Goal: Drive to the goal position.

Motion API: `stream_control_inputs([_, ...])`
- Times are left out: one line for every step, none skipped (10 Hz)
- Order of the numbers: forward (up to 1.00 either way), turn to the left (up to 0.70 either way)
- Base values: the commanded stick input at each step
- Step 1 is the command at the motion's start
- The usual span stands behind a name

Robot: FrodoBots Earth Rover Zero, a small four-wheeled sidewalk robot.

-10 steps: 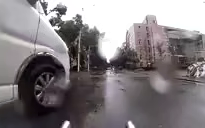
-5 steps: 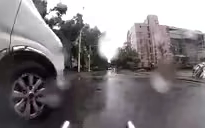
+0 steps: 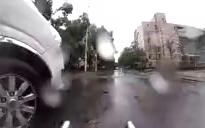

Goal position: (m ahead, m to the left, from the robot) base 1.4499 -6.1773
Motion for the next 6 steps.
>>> stream_control_inputs([0.7,0.0])
stream_control_inputs([0.7,0.0])
stream_control_inputs([0.7,0.0])
stream_control_inputs([0.7,0.0])
stream_control_inputs([0.7,0.0])
stream_control_inputs([0.7,0.0])
